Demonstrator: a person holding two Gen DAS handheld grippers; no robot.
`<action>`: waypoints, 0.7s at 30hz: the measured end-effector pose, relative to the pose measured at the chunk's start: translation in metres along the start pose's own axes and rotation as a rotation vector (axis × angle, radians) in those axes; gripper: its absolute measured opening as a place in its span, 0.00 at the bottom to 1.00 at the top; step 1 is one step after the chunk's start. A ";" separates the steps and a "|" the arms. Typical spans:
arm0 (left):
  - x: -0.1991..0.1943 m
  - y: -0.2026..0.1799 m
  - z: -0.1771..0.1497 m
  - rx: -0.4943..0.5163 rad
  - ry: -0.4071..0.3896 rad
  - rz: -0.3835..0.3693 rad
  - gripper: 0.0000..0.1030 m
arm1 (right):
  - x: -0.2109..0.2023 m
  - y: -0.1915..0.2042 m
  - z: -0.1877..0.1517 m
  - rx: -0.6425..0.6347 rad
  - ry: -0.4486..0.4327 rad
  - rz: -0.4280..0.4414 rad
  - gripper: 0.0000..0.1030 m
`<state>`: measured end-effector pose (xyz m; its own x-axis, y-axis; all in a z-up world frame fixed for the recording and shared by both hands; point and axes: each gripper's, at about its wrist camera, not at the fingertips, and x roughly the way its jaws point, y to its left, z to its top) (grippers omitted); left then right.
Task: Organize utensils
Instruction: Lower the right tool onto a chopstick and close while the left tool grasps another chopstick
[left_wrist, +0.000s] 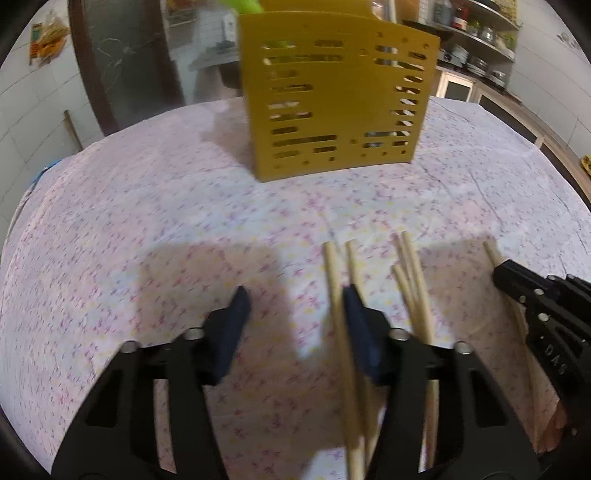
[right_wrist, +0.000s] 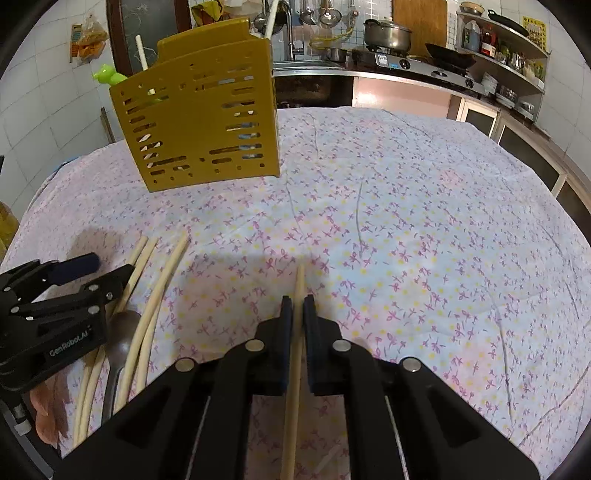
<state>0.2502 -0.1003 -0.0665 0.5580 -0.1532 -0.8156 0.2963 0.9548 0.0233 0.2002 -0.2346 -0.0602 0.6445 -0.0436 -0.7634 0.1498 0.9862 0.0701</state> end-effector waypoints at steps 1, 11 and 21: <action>0.001 0.000 0.004 -0.006 0.009 -0.008 0.38 | 0.001 0.000 0.002 0.004 0.007 -0.001 0.07; 0.008 0.015 0.017 -0.089 0.039 -0.047 0.05 | 0.009 -0.005 0.013 0.048 0.013 0.009 0.06; -0.044 0.033 0.003 -0.144 -0.132 -0.055 0.05 | -0.044 0.000 0.010 0.040 -0.197 0.054 0.06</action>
<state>0.2382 -0.0630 -0.0281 0.6438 -0.2292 -0.7301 0.2206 0.9692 -0.1097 0.1794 -0.2344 -0.0206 0.7858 -0.0247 -0.6181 0.1378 0.9811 0.1360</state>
